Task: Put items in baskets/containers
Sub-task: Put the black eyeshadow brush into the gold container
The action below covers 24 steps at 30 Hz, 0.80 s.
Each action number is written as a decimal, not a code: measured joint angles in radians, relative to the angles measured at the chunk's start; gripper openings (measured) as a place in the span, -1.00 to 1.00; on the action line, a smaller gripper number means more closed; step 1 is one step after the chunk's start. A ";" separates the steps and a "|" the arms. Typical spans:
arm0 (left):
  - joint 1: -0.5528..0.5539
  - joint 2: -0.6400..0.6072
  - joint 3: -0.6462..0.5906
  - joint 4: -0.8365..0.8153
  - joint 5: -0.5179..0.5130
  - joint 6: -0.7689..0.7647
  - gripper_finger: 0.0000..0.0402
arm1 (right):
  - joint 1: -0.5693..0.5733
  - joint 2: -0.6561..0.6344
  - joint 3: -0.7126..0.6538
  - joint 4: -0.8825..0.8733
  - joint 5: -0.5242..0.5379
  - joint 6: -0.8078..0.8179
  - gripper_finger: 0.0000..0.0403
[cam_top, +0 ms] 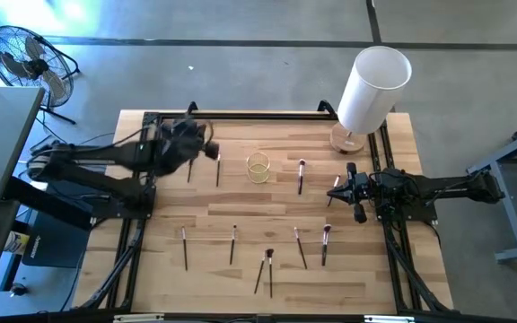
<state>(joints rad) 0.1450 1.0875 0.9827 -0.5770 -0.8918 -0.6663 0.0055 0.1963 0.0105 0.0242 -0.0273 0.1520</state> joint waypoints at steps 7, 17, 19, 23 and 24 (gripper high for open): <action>0.311 0.162 0.135 -0.353 0.422 -0.169 -0.97 | 0.000 0.000 0.000 0.002 0.000 0.000 -0.98; 0.564 0.362 0.135 -0.368 0.636 -0.064 -0.49 | 0.000 0.000 0.000 0.002 0.000 0.000 -0.98; 0.599 0.399 0.135 -0.370 0.658 -0.064 -0.38 | 0.000 0.000 0.000 0.002 0.000 0.000 -0.98; 0.660 0.486 0.135 -0.369 0.752 -0.064 -0.26 | 0.000 0.000 0.000 0.002 0.001 0.000 -0.98; 0.672 0.506 0.135 -0.369 0.760 -0.063 -0.25 | 0.000 0.000 0.000 0.002 0.000 0.000 -0.98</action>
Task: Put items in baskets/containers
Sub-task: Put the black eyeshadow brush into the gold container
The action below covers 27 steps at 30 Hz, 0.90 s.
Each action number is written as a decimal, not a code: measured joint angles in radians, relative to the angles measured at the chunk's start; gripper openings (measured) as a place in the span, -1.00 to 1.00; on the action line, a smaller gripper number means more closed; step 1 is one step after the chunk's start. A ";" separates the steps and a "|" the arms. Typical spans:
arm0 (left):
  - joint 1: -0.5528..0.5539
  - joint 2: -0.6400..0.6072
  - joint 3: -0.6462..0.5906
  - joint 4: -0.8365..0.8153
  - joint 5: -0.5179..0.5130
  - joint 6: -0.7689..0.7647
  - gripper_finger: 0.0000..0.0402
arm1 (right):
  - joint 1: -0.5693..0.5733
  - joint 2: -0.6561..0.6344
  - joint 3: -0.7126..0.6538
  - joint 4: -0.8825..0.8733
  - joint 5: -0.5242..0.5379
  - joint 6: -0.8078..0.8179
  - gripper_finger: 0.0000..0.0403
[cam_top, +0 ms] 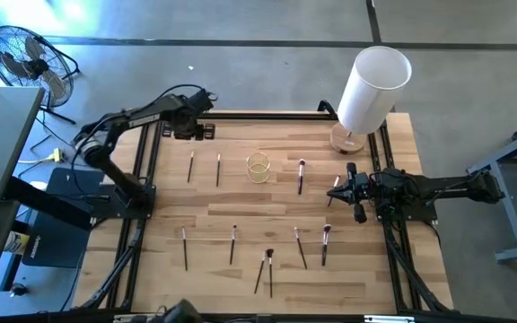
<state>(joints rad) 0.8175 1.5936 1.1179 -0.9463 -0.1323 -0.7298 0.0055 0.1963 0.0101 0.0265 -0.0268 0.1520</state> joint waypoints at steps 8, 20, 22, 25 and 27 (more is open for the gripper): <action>0.072 0.144 0.000 0.012 0.046 0.068 -0.25 | 0.000 0.000 0.000 0.000 0.000 0.000 -0.97; 0.086 0.223 0.000 0.058 0.093 0.139 -0.26 | 0.000 0.000 0.000 0.000 0.000 0.000 -0.98; 0.086 0.227 0.001 0.056 0.104 0.147 -0.26 | 0.000 0.000 0.000 0.000 0.000 0.000 -0.98; 0.086 0.229 0.001 0.056 0.107 0.150 -0.26 | 0.000 0.000 0.000 0.000 0.001 0.000 -0.98; 0.086 0.229 0.001 0.056 0.122 0.150 -0.26 | 0.000 0.000 0.000 0.000 0.001 0.000 -0.98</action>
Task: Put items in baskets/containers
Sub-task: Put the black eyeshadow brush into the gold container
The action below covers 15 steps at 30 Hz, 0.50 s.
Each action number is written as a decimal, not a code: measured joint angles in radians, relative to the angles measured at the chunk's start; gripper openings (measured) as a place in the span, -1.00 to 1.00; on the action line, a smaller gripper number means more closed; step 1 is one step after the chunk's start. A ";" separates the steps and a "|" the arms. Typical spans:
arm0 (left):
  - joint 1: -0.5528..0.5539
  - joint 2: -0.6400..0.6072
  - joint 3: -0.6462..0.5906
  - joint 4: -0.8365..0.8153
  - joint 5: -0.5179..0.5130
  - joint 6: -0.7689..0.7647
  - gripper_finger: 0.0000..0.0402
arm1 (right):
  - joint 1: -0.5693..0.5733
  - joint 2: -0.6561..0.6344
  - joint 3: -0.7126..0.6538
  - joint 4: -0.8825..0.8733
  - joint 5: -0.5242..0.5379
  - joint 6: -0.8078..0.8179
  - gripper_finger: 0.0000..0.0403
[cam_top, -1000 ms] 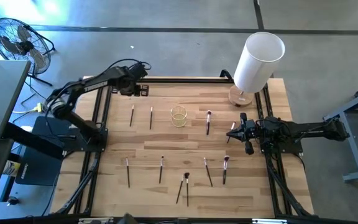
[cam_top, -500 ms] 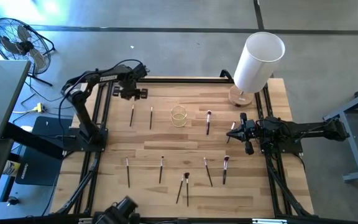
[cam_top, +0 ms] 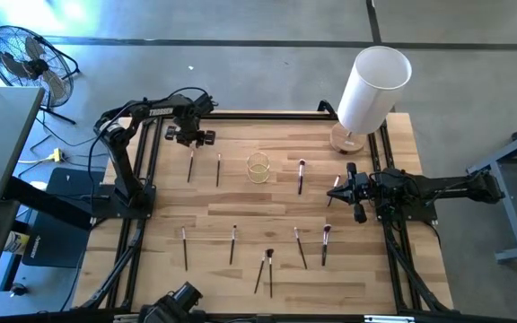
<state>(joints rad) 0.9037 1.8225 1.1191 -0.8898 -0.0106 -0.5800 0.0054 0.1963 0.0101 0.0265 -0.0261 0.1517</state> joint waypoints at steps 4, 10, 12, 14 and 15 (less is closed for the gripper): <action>0.001 0.001 0.000 -0.005 0.016 0.000 -0.26 | 0.000 0.000 0.000 0.000 0.000 0.000 -0.98; 0.000 0.002 0.000 -0.022 0.038 -0.007 -0.26 | 0.000 0.000 0.000 0.000 0.000 0.000 -0.98; 0.000 0.003 -0.002 -0.032 0.065 -0.008 -0.26 | 0.000 0.000 0.000 0.000 0.000 0.000 -0.98; -0.001 0.003 -0.002 -0.035 0.075 -0.008 -0.26 | 0.000 0.000 0.000 0.000 0.000 0.000 -0.97; -0.001 0.003 -0.002 -0.035 0.076 -0.008 -0.26 | 0.000 0.000 0.000 0.000 0.000 0.000 -0.98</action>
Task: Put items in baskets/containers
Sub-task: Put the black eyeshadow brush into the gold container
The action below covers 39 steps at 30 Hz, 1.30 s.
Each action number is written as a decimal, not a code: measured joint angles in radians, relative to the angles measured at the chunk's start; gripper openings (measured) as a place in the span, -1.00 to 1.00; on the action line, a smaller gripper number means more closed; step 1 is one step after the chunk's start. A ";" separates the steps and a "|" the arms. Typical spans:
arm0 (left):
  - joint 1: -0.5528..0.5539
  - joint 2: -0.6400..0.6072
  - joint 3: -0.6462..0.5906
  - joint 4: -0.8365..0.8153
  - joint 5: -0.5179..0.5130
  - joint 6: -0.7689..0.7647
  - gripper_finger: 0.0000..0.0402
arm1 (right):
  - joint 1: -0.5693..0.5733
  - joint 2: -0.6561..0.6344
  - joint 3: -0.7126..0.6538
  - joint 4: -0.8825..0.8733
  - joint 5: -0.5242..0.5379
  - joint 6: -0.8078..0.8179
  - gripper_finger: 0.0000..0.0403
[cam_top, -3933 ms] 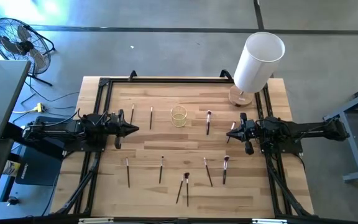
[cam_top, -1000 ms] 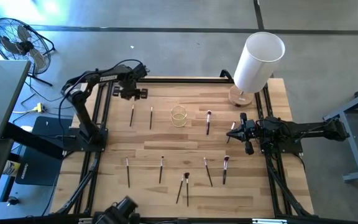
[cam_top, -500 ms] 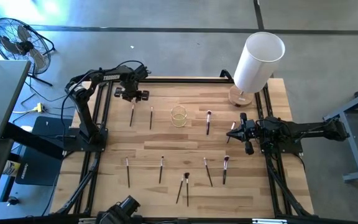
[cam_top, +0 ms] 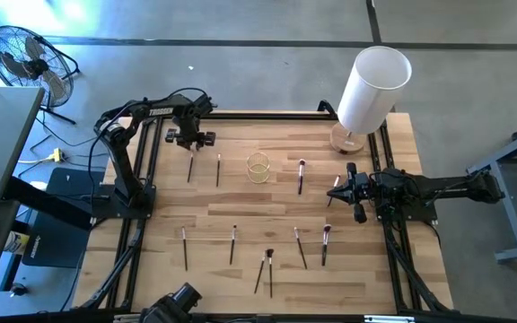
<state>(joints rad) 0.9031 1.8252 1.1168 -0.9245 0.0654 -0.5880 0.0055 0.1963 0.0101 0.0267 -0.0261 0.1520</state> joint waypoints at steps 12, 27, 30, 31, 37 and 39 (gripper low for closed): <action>-0.001 0.000 -0.002 0.027 -0.035 0.009 -0.26 | 0.000 0.000 0.000 0.000 0.000 0.000 -0.98; -0.002 -0.001 0.000 0.068 -0.096 -0.023 -0.97 | 0.000 0.000 0.000 0.000 0.000 0.000 -0.98; -0.001 -0.001 0.000 0.068 -0.085 -0.022 -0.95 | 0.000 0.000 0.000 0.000 0.000 0.000 -0.98; -0.001 -0.001 0.000 0.067 -0.081 -0.022 -0.97 | 0.000 0.000 0.000 0.000 0.000 0.000 -0.98; -0.033 -0.023 -0.002 0.075 -0.075 -0.014 -0.99 | 0.000 0.000 0.000 0.000 0.000 0.000 -0.98; -0.068 -0.050 -0.002 0.084 -0.101 -0.006 -0.99 | 0.000 0.000 0.000 0.000 0.000 0.000 -0.98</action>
<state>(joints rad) 0.8355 1.7755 1.1150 -0.8407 -0.0359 -0.5942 0.0055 0.1963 0.0105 0.0265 -0.0265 0.1520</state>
